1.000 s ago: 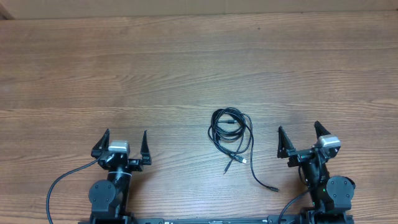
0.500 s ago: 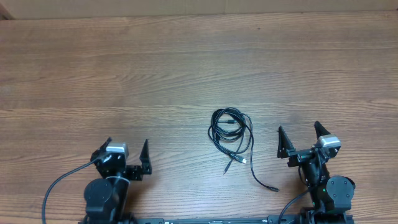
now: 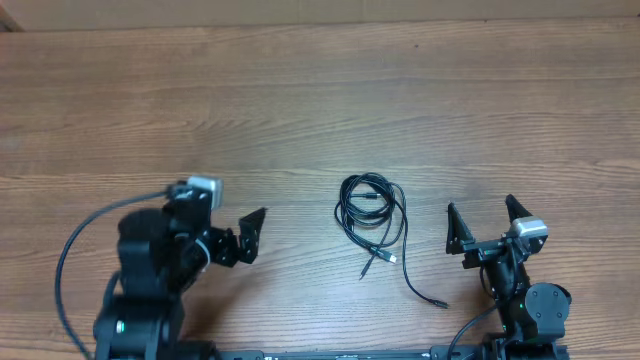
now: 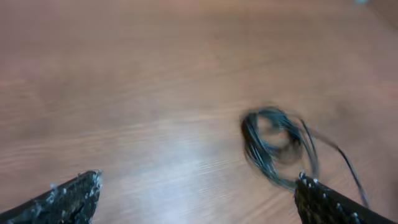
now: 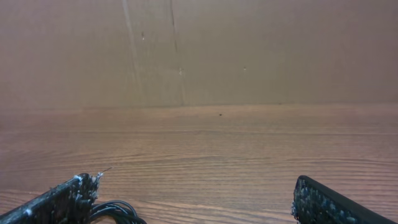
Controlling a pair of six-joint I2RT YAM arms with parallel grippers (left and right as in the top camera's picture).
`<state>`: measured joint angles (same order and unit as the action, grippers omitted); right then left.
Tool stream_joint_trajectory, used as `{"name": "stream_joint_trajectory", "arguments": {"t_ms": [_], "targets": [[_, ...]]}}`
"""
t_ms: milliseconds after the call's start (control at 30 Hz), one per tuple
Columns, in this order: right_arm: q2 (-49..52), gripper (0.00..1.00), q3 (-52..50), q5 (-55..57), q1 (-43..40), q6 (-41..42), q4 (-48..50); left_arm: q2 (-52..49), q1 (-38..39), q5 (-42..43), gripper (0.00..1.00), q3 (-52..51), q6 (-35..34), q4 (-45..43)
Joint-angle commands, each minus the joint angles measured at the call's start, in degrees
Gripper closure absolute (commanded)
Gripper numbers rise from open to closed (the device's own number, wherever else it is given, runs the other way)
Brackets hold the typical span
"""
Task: Untangle cables
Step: 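Reach the left gripper forward over the black cable bundle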
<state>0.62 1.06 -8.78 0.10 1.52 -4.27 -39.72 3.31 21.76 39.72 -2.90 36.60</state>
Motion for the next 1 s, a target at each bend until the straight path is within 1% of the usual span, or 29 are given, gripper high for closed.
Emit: {"name": "stream_joint_trajectory", "arguments": {"t_ms": [0,33,67,133,233,333,400,533,633,667,767,900,967], "targets": [[-0.5,0.0,-0.6,-0.1,0.2,0.1,0.2,-8.3,5.7,3.5,0.0,6.3,-0.5,3.8],[-0.5,0.0,-0.6,-0.1,0.2,0.1,0.2,-11.9,9.3,3.9,0.0,8.0,-0.9,4.6],[-0.5,0.0,-0.6,-0.1,0.2,0.2,0.2,-16.1,14.3,3.8,0.0,9.2,-3.0,4.5],[-0.5,0.0,-0.6,-0.1,0.2,0.1,0.2,-21.4,20.5,3.7,0.0,9.9,-3.5,3.8],[-0.5,0.0,-0.6,-0.1,0.2,0.1,0.2,-28.2,25.7,3.0,0.0,9.9,-3.6,0.0],[-0.5,0.0,-0.6,-0.1,0.2,0.1,0.2,-31.3,26.0,3.6,0.0,9.9,-5.4,-4.2],[-0.5,0.0,-0.6,-0.1,0.2,0.1,0.2,-31.4,26.0,3.7,0.0,9.9,-6.6,-5.9],[-0.5,0.0,-0.6,-0.1,0.2,0.2,0.2,-31.4,26.0,3.3,0.0,9.9,-12.6,-12.7],[-0.5,0.0,-0.6,-0.1,0.2,0.1,0.2,-31.6,26.0,2.2,0.0,9.9,-13.1,-14.9],[-0.5,0.0,-0.6,-0.1,0.2,0.2,0.2,-32.2,26.0,1.1,0.0,9.9,-14.5,-15.7],[-0.5,0.0,-0.6,-0.1,0.2,0.1,0.2,-37.6,26.0,0.7,0.0,10.1,-15.4,-19.8],[-0.5,0.0,-0.6,-0.1,0.2,0.2,0.2,-48.3,26.0,-0.4,0.0,14.9,-15.4,-15.8],[-0.5,0.0,-0.6,-0.1,0.2,0.1,0.2,-54.7,26.0,-3.5,0.0,20.5,-15.6,-12.4]]}}
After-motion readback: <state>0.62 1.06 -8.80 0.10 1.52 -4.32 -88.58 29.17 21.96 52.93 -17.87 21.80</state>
